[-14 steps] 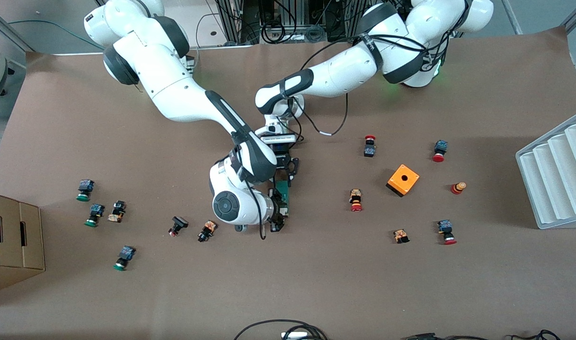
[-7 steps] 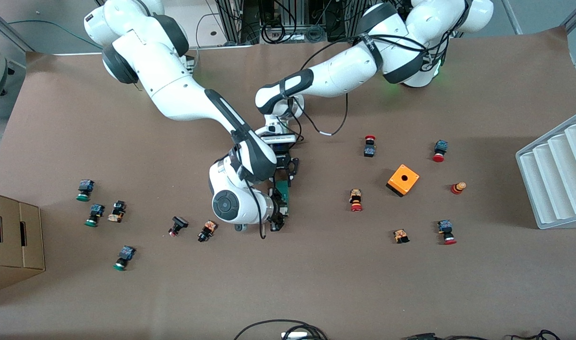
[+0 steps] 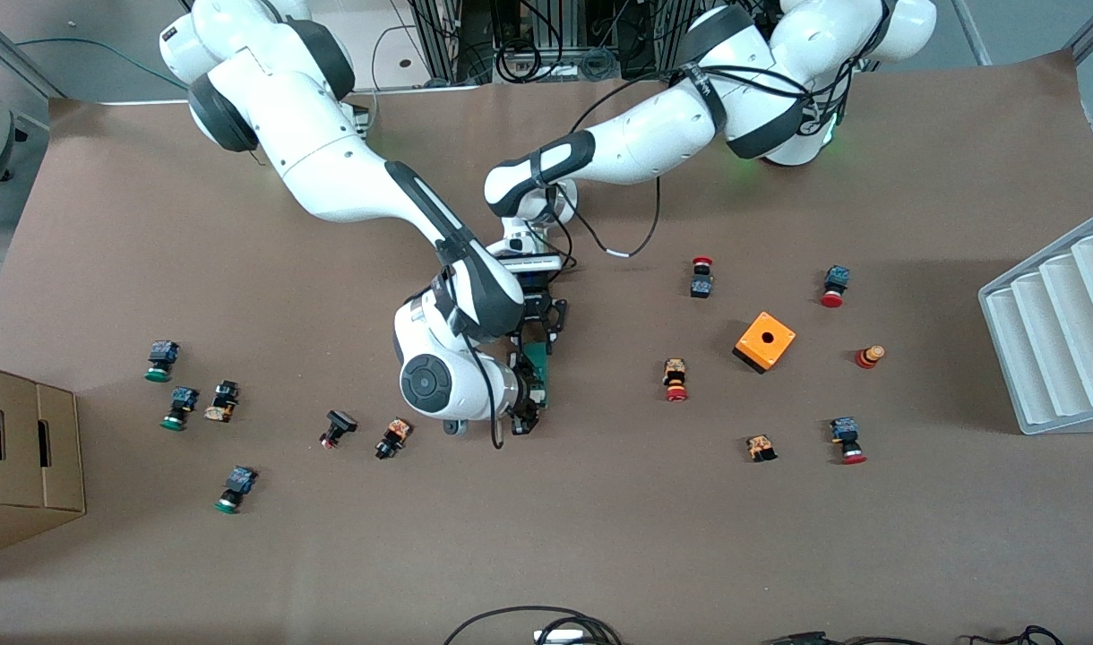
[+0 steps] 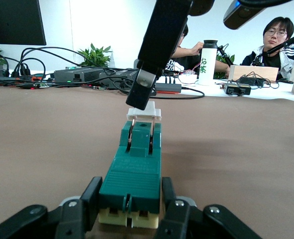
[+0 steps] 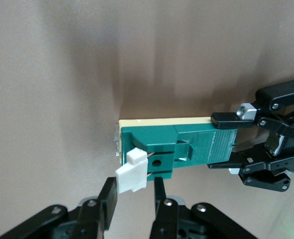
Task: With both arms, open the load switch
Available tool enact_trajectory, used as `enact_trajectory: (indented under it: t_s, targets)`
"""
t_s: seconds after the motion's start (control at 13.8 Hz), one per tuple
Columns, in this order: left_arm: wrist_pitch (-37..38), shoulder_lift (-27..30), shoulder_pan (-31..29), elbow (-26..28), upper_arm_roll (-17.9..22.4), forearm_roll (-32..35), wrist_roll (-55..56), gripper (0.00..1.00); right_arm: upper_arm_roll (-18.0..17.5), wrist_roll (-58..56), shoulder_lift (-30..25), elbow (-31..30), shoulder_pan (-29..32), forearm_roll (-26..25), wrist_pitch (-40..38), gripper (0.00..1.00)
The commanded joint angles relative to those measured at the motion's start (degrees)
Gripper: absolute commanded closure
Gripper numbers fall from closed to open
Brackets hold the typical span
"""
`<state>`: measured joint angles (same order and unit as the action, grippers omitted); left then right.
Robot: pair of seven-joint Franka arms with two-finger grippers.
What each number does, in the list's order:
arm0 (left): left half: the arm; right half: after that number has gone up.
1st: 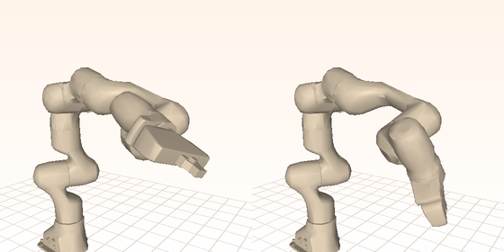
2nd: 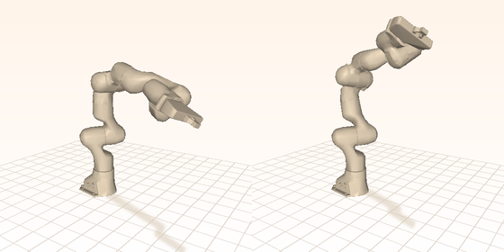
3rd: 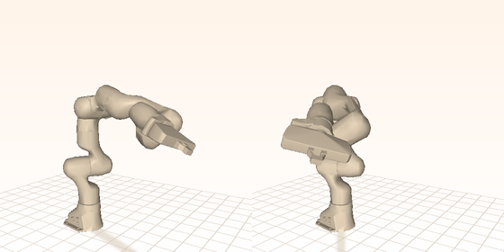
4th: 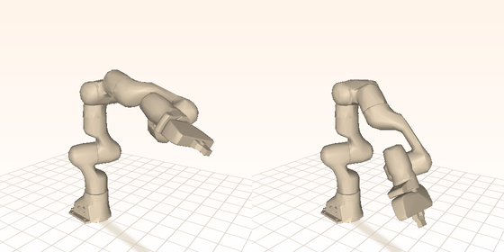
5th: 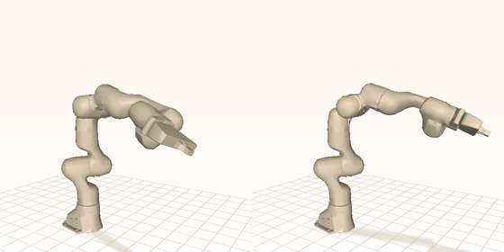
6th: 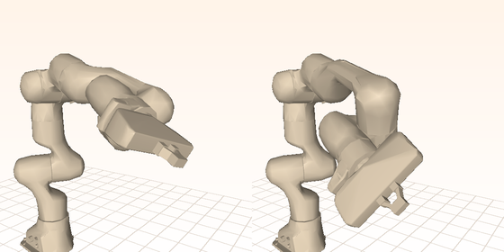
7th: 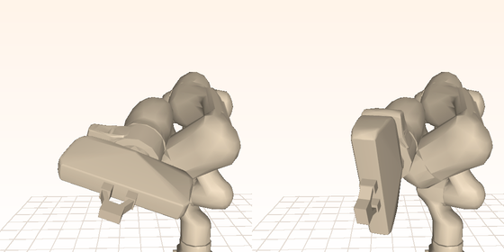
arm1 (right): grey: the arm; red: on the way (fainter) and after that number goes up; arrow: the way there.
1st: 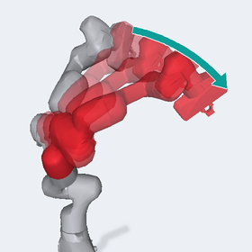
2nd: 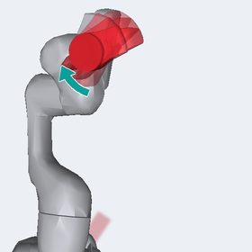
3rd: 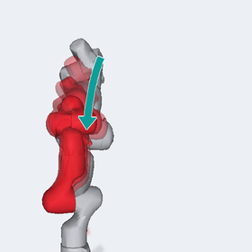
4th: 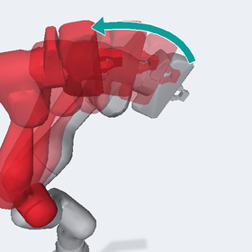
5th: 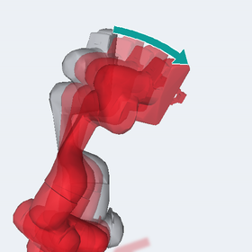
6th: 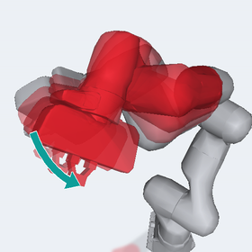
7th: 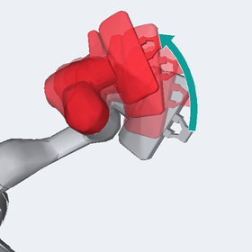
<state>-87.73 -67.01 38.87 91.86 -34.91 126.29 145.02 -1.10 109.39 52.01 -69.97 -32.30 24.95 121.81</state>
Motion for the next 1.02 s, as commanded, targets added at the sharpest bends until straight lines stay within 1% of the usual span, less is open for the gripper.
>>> enact_trajectory:
  t_s: [0.0,0.07,0.22,0.65,0.95]
  targets:
    - [-0.7,-1.8,0.9,-1.8,-0.1,0.6,0.4,0.45,0.4,0.3,-3.1,-4.8,-0.8,-0.7,-1.1,0.65]
    - [-0.7,-1.8,0.9,-1.8,-0.1,0.6,0.4,0.45,0.4,0.0,-3.2,-5.0,-0.9,-1.1,-1.1,0.69]
    - [-0.7,-1.9,0.9,-1.8,-0.1,0.6,0.5,0.45,0.4,0.0,-3.2,-5.1,-1.4,-1.5,-1.1,0.72]
    - [-0.7,-1.8,0.9,-1.8,-0.1,0.6,0.4,0.45,0.4,-0.2,-4.4,-8.2,-1.8,-3.5,0.4,0.72]
    - [-0.7,-1.9,0.9,-1.7,-0.1,0.5,0.5,0.45,0.3,0.1,-5.0,-8.2,-1.8,-3.3,0.4,0.72]
